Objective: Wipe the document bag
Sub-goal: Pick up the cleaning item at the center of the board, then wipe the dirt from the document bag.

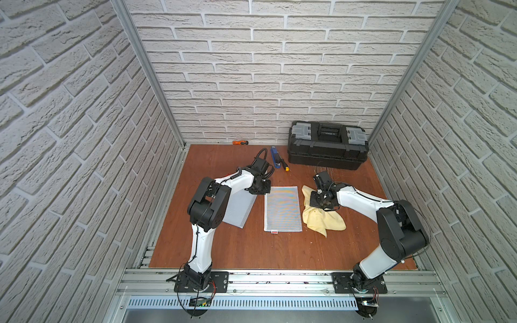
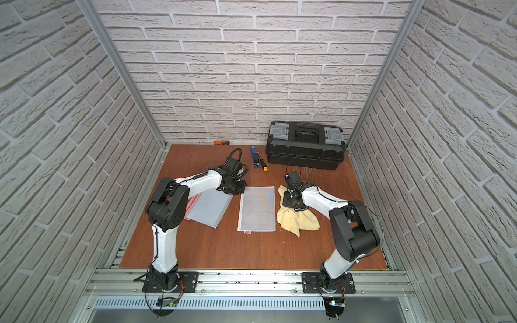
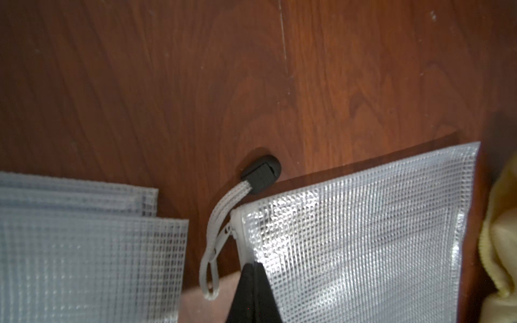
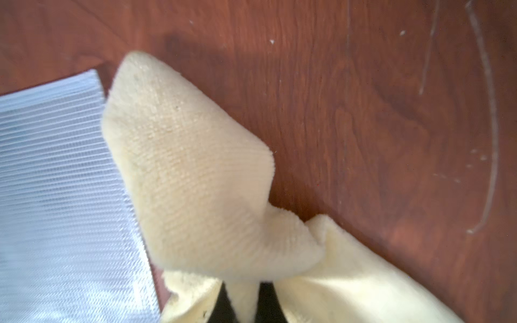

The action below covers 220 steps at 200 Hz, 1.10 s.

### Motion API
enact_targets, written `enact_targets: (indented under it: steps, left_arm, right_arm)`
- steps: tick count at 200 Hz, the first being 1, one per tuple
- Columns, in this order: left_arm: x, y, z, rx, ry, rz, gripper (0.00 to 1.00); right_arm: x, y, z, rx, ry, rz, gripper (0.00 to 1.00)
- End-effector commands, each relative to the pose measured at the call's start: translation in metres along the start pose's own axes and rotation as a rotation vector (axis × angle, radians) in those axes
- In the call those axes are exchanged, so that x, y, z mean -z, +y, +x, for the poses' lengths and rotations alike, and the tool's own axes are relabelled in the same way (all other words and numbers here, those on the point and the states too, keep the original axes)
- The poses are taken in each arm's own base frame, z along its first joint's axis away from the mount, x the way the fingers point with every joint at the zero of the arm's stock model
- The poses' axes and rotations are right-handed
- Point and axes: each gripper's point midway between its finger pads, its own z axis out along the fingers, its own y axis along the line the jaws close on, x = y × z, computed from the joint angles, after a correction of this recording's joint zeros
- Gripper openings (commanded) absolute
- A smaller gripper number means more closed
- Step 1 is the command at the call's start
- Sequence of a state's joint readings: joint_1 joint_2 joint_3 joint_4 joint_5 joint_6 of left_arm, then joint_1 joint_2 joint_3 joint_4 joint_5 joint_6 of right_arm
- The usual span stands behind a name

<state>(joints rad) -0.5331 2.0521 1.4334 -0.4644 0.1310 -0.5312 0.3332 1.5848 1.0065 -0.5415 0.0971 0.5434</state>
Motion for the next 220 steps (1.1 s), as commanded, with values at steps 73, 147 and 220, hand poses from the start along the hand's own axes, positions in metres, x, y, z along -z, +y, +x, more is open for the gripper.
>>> enact_targets:
  steps: [73, 147, 220]
  left_arm:
    - [-0.009, 0.007, 0.013, -0.032, 0.042, -0.045, 0.32]
    - [-0.01, 0.006, 0.018, -0.03, 0.049, -0.045, 0.0]
    - [-0.013, 0.006, 0.02, -0.027, 0.049, -0.042, 0.0]
  right_arm:
    - [0.064, 0.101, -0.023, 0.136, -0.09, -0.299, 0.03]
    - [-0.005, 0.157, -0.012, 0.166, 0.08, -0.285, 0.03]
    - [-0.04, 0.187, 0.045, 0.264, 0.291, -0.206, 0.03]
